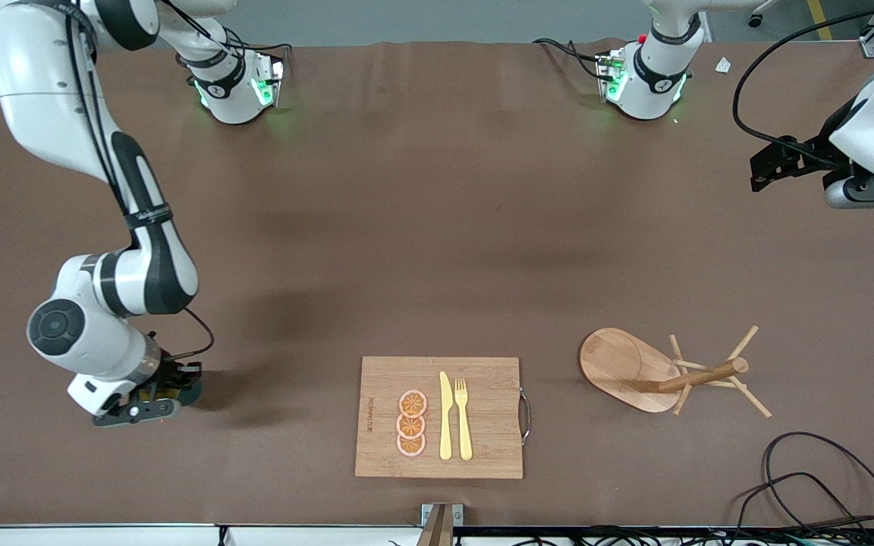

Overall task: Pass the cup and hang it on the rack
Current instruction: 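Close the right gripper on the teal mug rim, then lift and carry the mug with the right gripper toward the table middle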

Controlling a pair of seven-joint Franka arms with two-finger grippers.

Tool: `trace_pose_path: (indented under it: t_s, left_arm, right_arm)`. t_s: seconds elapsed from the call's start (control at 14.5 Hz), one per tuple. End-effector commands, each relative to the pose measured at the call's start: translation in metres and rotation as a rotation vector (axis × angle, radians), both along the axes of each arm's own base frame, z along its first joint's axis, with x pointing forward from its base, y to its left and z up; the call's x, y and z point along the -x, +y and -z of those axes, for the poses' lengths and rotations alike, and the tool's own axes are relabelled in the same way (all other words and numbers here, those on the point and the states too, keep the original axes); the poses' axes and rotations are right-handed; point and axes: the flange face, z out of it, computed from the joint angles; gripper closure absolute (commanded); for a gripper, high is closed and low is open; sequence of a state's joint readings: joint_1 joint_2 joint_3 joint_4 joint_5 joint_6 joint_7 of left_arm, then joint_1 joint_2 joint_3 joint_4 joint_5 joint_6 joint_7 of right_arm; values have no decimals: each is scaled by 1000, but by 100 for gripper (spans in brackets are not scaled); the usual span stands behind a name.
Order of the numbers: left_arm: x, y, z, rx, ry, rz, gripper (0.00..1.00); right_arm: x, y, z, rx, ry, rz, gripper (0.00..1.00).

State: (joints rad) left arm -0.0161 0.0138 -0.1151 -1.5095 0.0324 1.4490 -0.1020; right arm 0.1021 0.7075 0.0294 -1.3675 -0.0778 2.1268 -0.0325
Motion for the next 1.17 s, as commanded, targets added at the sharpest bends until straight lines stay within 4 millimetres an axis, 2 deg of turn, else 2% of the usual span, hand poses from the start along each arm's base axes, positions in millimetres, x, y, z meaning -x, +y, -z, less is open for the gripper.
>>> trace_pose_path:
  t_s: [0.0, 0.07, 0.21, 0.28, 0.41, 0.55, 0.62, 0.76, 0.83, 0.96, 1.1]
  left_arm:
    - [0, -1, -5, -6, 3, 11, 0]
    - [0, 0, -5, -8, 3, 9, 0]
    - [0, 0, -5, -6, 3, 11, 0]
    - [0, 0, -5, -6, 3, 11, 0]
    - [0, 0, -5, -9, 3, 11, 0]
    - [0, 0, -6, -5, 2, 11, 0]
    - [0, 0, -5, -5, 4, 11, 0]
    - [0, 0, -5, -5, 4, 11, 0]
    - [0, 1, -5, -5, 4, 10, 0]
    - [-1, 1, -5, -5, 4, 10, 0]
    - [-1, 0, -4, -3, 5, 11, 0]
  right_arm:
    - [18, 121, -49, 2, 13, -32, 99]
    - [32, 170, -60, -3, -3, -8, 99]
    - [54, 233, -67, -24, -22, 14, 99]
    - [72, 271, -71, -36, -34, 5, 99]
    - [100, 336, -97, -81, -83, 17, 99]
    - [133, 399, -103, -158, -143, 52, 99]
    - [147, 422, -99, -190, -157, 67, 99]
    - [181, 473, -71, -229, -157, 108, 99]
    - [198, 500, -45, -240, -149, 138, 100]
    - [215, 529, -1, -229, -124, 141, 100]
    - [228, 540, 30, -209, -97, 174, 100]
